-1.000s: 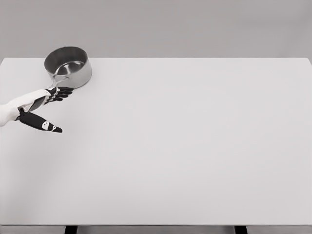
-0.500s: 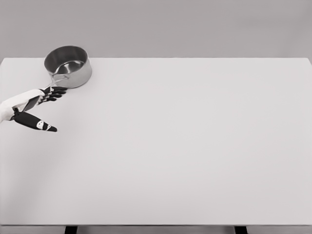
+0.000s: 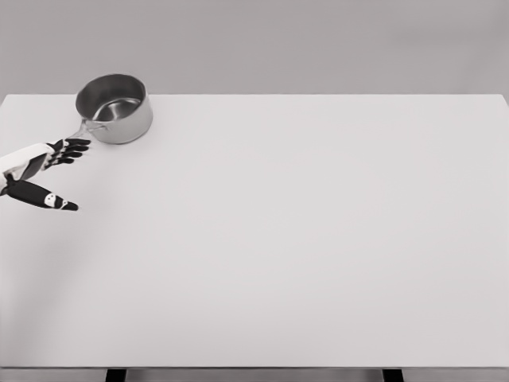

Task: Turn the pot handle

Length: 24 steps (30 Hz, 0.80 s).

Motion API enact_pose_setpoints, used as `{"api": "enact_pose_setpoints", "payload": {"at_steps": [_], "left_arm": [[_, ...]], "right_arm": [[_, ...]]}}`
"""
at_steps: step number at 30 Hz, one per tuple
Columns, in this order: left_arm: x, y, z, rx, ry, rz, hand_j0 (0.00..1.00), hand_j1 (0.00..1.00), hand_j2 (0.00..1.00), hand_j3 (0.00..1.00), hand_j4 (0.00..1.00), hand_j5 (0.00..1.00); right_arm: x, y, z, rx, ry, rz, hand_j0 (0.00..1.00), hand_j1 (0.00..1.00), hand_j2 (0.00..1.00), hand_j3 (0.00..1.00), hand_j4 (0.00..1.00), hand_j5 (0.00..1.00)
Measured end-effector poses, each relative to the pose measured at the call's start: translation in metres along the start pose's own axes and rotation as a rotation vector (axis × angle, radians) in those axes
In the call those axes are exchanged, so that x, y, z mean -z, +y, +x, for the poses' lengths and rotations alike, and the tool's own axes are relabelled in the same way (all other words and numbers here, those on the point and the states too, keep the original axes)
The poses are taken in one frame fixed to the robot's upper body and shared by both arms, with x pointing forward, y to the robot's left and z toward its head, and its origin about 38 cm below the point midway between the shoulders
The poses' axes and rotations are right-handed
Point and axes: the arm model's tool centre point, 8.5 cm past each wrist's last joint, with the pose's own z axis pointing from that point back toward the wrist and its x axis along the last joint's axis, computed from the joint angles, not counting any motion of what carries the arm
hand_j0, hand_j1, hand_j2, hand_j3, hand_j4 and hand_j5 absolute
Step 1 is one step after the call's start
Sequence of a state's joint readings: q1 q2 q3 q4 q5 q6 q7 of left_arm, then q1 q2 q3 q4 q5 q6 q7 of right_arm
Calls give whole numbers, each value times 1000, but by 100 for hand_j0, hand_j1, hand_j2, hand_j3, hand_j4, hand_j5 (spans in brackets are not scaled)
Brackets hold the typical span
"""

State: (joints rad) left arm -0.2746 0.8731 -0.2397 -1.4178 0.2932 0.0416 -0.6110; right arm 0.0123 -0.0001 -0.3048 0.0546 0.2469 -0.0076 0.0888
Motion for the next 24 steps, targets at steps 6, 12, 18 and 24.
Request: {"api": "enact_pose_setpoints", "payload": {"at_steps": [6, 12, 18, 24], "left_arm": [[-6, 9, -8, 2, 27, 32, 100, 100, 100, 100, 100, 100], [-11, 17, -13, -2, 43, 59, 100, 100, 100, 100, 100, 100], [-14, 22, -15, -6, 47, 77, 100, 100, 100, 100, 100, 100], [-16, 32, -18, -4, 60, 109, 100, 100, 100, 100, 100, 100]], "right_arm": [[0, 0, 0, 0, 0, 0, 100, 100, 100, 100, 100, 100], [0, 0, 0, 0, 0, 0, 100, 100, 100, 100, 100, 100], [0, 0, 0, 0, 0, 0, 100, 100, 100, 100, 100, 100], [0, 0, 0, 0, 0, 0, 100, 100, 100, 100, 100, 100]]}}
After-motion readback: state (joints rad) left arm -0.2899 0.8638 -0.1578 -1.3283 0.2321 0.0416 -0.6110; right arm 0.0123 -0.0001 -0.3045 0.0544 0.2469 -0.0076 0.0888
